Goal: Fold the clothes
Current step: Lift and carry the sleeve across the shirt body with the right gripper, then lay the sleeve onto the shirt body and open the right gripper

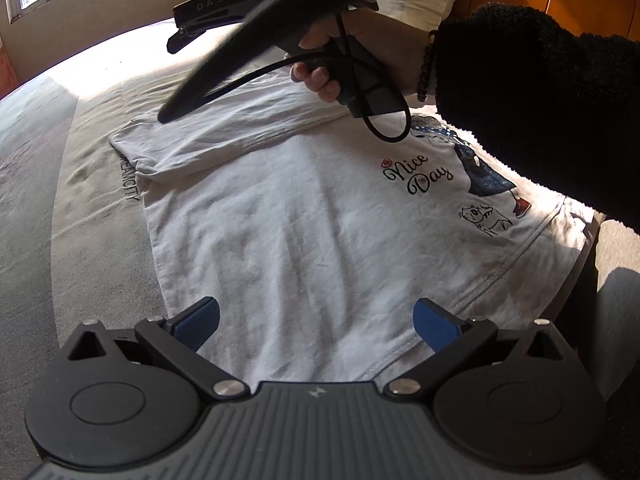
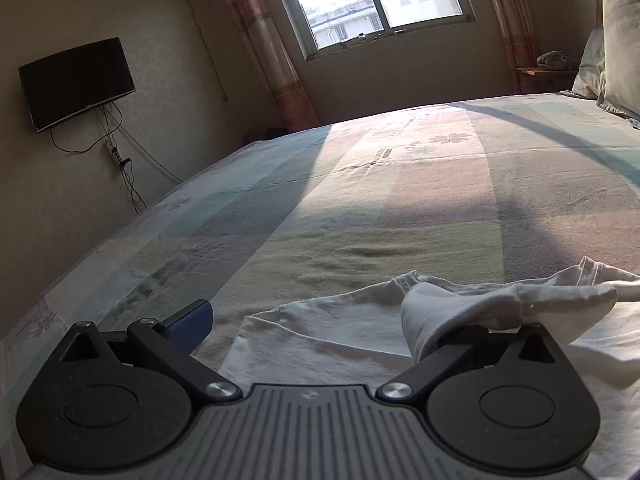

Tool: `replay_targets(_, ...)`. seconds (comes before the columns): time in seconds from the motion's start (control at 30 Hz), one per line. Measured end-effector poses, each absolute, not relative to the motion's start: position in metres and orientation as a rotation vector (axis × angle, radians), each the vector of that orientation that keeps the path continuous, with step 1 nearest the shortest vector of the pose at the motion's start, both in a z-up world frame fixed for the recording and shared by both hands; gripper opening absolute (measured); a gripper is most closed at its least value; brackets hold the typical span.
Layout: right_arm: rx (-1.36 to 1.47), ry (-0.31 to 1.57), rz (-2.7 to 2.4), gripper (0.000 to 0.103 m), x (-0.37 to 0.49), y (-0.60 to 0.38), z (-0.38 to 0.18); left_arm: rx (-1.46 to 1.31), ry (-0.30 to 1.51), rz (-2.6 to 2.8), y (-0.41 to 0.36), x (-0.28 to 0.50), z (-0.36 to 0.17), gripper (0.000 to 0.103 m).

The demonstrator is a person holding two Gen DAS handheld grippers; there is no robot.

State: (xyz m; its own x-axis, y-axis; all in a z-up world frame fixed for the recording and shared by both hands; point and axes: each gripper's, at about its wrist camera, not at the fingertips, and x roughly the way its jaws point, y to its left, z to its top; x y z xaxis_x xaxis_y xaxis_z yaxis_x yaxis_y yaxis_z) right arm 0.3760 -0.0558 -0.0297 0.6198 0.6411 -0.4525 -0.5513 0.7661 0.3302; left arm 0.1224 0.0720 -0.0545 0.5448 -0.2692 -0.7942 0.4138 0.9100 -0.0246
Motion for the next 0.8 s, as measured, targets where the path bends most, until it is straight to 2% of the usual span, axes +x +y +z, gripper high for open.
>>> replay_targets(0.27, 0.136, 0.699, 0.693, 0.103, 0.383, -0.044, -0.057, 0.161, 0.913, -0.397, 0.077, 0.121, -0.057, 0.102)
replay_targets(0.4, 0.249, 0.755, 0.686, 0.103, 0.384, -0.059, -0.074, 0.156, 0.909, -0.394, 0.079, 0.119, -0.055, 0.102)
replay_targets(0.8, 0.669, 0.733, 0.605, 0.103, 0.400, -0.131, -0.082, 0.139, 0.908, -0.417, 0.077, 0.118, -0.061, 0.102)
